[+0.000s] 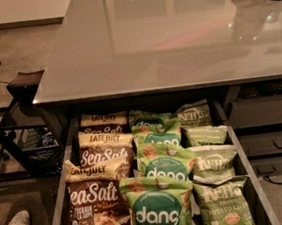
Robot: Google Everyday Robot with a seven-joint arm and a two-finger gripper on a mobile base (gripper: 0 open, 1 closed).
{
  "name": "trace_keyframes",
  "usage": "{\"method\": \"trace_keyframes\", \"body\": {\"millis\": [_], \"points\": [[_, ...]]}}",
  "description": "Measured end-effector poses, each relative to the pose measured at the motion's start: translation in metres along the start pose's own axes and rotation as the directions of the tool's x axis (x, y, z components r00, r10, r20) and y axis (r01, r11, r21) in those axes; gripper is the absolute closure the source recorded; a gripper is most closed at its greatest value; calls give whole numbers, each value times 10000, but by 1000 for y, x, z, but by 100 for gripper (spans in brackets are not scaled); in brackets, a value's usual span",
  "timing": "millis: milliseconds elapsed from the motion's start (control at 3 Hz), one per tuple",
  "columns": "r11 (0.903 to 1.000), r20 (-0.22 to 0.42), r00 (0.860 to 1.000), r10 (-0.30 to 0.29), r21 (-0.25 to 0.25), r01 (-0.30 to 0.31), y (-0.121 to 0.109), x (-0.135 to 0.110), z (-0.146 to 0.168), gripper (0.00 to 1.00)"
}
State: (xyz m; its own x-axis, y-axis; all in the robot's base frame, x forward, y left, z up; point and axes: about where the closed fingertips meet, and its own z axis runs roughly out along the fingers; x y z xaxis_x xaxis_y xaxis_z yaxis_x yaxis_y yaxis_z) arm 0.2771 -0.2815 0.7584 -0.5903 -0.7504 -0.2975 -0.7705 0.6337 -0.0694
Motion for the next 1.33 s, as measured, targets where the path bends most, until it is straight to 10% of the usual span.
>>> {"method": "trace_keyframes", "body": {"millis": [667, 1333], "points": [[9990, 396, 9984, 406, -193, -399, -1, 5, 4, 0], [9941, 2855, 9522, 1086, -262, -1055, 13, -15, 7, 0]]}}
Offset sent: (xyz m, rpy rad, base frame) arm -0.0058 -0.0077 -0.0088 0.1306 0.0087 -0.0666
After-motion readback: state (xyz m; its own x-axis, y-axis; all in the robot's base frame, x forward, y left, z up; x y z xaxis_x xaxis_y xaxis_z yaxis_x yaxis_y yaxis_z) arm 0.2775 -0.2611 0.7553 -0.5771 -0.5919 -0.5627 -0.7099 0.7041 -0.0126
